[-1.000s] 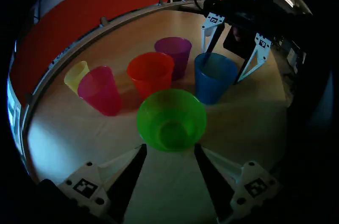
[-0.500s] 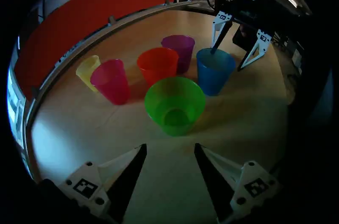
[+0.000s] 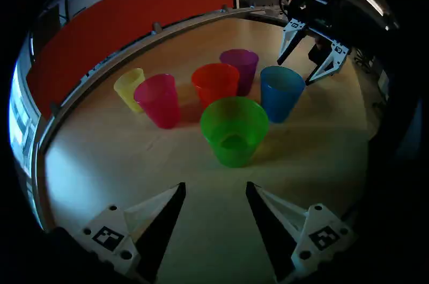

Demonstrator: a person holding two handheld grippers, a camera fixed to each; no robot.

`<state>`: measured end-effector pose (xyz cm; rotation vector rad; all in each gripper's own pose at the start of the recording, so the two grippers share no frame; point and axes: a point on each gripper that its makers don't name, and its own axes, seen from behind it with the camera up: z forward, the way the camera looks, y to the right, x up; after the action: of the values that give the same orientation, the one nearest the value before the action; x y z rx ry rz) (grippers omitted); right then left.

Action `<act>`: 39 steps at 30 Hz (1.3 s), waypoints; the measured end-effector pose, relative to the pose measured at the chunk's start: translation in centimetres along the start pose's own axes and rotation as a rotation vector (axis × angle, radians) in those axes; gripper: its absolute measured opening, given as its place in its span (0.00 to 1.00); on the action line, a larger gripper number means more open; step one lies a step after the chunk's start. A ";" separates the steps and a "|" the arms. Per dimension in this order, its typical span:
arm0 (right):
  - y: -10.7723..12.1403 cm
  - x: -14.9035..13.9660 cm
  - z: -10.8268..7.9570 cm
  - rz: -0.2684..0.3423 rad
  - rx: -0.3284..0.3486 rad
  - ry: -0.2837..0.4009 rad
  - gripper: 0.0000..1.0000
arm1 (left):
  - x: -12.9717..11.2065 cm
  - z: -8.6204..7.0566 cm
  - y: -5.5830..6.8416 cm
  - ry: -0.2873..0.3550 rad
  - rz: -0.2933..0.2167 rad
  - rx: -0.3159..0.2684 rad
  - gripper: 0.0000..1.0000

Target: Pour water

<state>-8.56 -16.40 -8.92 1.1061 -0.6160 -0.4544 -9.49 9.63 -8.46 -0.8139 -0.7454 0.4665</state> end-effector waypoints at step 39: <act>8.8 2.6 -7.3 0.357 -0.561 0.162 0.97 | 3.6 -5.9 -9.5 0.324 -0.265 0.368 0.83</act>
<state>-1.47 -9.61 -2.47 0.4786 -0.4875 -0.2027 -1.85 3.29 -2.27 -0.4223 -0.4386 0.2143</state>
